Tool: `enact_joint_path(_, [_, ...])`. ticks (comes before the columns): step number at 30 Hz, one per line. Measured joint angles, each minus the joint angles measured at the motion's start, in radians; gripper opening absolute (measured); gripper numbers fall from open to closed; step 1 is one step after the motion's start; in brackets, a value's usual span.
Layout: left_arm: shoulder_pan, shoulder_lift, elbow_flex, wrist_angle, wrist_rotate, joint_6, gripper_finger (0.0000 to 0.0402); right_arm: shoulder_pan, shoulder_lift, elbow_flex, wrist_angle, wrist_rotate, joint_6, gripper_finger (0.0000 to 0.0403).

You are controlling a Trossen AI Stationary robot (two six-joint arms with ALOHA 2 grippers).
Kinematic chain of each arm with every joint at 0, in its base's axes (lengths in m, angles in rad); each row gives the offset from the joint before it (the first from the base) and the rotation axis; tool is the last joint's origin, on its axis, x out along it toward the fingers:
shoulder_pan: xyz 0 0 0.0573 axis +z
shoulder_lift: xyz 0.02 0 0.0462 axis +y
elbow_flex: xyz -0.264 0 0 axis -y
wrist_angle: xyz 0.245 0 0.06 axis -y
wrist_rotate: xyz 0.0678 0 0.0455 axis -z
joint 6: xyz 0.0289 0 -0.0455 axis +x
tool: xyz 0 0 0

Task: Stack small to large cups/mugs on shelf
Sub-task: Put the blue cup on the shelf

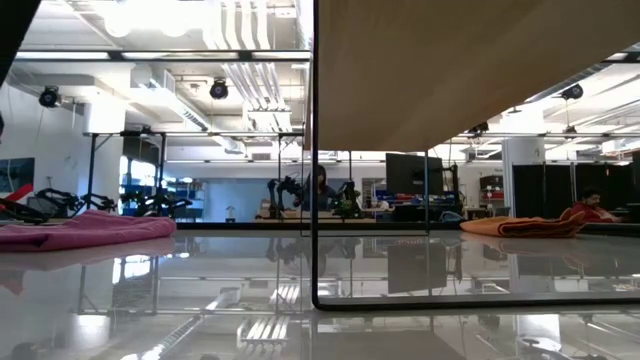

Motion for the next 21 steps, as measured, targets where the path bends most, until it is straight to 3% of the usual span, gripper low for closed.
enact_joint_path(13, [0.005, 0.0, -0.011, 0.028, -0.044, -0.002, 0.0005, 0.0, 0.032, 0.0, -0.001, 0.001, 0.014, 0.0009])
enact_joint_path(21, [0.005, 0.0, -0.011, 0.043, -0.074, -0.003, 0.0073, 0.0, 0.032, -0.003, -0.006, 0.002, 0.014, 0.0009])
